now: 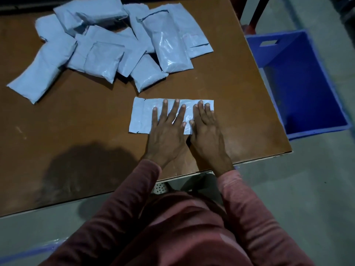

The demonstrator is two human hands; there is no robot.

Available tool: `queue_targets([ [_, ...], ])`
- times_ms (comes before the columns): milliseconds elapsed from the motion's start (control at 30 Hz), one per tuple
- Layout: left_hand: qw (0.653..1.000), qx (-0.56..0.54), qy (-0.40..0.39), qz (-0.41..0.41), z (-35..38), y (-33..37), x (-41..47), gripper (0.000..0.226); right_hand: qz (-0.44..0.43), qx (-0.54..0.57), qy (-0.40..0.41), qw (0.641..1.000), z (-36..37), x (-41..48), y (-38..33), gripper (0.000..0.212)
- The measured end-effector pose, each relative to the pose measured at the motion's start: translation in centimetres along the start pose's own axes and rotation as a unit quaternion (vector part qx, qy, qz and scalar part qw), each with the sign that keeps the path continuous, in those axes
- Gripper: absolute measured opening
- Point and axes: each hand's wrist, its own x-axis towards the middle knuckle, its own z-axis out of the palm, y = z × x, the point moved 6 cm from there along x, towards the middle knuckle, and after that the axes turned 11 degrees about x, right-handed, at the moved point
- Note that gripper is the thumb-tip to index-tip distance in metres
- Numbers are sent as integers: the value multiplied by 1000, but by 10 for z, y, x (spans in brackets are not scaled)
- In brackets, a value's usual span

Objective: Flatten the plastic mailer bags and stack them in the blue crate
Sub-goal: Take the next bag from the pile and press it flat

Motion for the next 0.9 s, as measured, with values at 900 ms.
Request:
queue_targets([
  [900, 994, 26, -104, -25, -7, -1, 2, 59, 73, -7, -106, 992, 7, 19, -13, 63],
])
